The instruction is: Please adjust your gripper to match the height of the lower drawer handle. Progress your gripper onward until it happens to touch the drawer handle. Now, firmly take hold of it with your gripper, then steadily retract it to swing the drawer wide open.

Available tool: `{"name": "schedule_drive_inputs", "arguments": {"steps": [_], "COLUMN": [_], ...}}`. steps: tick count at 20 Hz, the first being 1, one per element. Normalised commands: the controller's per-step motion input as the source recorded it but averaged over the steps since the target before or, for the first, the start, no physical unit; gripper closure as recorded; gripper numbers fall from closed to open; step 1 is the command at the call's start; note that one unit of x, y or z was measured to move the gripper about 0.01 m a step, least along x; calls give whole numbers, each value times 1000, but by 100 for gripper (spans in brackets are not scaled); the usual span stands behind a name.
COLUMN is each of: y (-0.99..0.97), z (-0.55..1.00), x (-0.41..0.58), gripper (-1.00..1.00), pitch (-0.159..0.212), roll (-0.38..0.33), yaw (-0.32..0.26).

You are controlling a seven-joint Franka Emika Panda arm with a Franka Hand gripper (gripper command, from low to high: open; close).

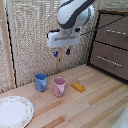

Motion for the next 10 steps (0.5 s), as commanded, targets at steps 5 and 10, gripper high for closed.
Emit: {"name": "schedule_drive_inputs", "arguments": {"steps": [5,10], "y": [-98,-165], "z": [26,13], "x": [-61,-137], "gripper": [-100,-100], "pitch": [-76,-90], "roll": [-221,-315], "yaw": [183,197]}}
